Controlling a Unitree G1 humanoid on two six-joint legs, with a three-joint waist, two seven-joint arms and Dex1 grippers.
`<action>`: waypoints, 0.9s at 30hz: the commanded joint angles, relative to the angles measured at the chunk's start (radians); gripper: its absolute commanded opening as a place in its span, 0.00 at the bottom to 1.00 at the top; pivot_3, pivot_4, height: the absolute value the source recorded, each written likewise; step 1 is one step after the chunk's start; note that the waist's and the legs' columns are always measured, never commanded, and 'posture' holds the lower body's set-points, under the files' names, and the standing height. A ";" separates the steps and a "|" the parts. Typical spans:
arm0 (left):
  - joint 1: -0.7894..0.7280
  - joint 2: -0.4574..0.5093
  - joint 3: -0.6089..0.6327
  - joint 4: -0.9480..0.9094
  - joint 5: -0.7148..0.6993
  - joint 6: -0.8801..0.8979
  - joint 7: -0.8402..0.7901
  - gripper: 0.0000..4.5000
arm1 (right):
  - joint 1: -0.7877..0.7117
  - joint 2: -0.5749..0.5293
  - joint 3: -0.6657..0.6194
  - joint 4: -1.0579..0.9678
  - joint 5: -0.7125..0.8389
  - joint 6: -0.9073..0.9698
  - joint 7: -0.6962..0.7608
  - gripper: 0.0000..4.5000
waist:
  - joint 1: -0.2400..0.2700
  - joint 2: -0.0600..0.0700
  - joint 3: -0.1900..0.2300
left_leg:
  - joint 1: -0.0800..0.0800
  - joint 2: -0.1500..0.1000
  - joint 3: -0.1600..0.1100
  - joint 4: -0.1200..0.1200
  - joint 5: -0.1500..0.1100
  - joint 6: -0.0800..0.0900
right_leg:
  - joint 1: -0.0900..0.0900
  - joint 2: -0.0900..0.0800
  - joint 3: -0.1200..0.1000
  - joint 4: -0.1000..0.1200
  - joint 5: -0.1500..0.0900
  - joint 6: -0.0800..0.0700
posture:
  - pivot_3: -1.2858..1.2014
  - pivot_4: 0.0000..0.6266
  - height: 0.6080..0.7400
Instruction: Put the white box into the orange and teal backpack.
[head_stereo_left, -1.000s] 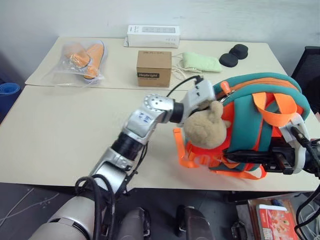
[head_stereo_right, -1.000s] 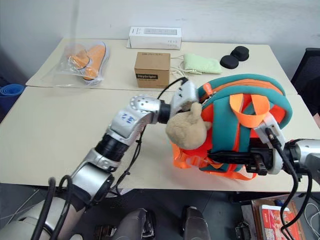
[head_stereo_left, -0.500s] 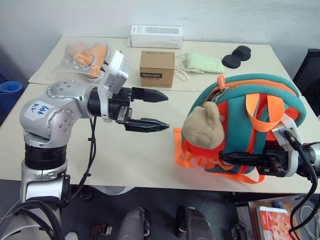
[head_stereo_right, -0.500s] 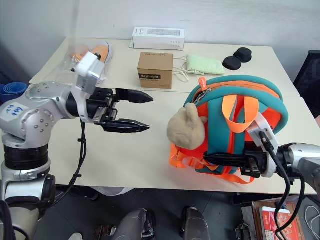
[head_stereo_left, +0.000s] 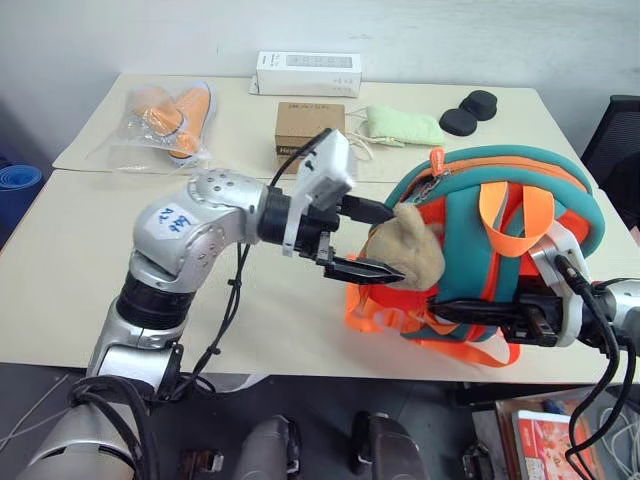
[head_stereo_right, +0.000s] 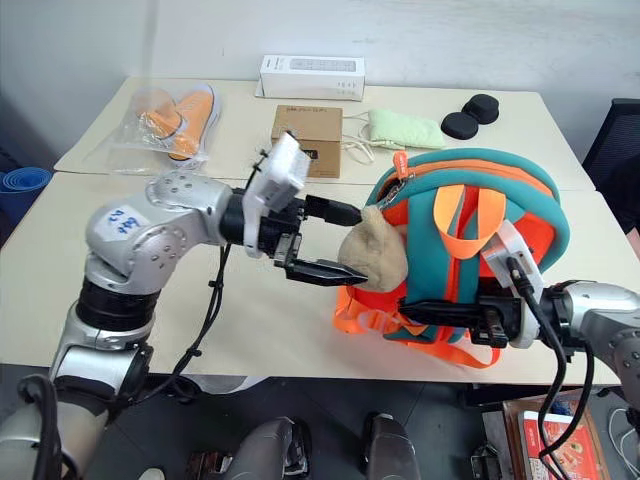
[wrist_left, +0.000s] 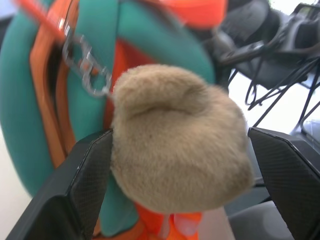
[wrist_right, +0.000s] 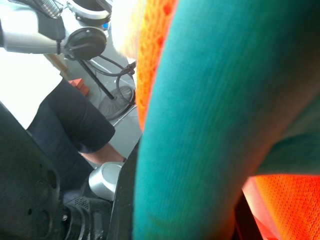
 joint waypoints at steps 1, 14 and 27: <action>-0.026 -0.012 -0.007 -0.015 -0.010 -0.006 -0.013 0.95 | -0.014 0.022 0.012 -0.017 -0.005 -0.022 -0.026 0.00 | 0.000 0.000 0.000 | 0.000 0.000 0.000 0.000 0.000 0.000 | 0.000 0.000 0.000 0.000 0.000 0.000 | 0.52 0.24 1.00; -0.009 0.039 0.001 0.016 0.038 -0.088 -0.065 0.27 | -0.011 0.008 -0.027 -0.003 0.029 -0.013 -0.037 0.00 | -0.002 0.000 0.000 | 0.000 0.000 0.000 0.000 0.000 0.000 | 0.000 -0.001 0.001 0.000 0.000 0.000 | 0.52 0.24 1.00; 0.019 0.259 0.028 0.281 0.249 -0.412 -0.172 0.24 | 0.056 0.020 -0.090 0.006 0.032 -0.028 -0.031 0.00 | -0.001 0.000 0.000 | -0.001 0.000 0.001 -0.001 0.000 0.000 | -0.002 -0.001 -0.003 0.000 0.000 -0.001 | 0.52 0.24 1.00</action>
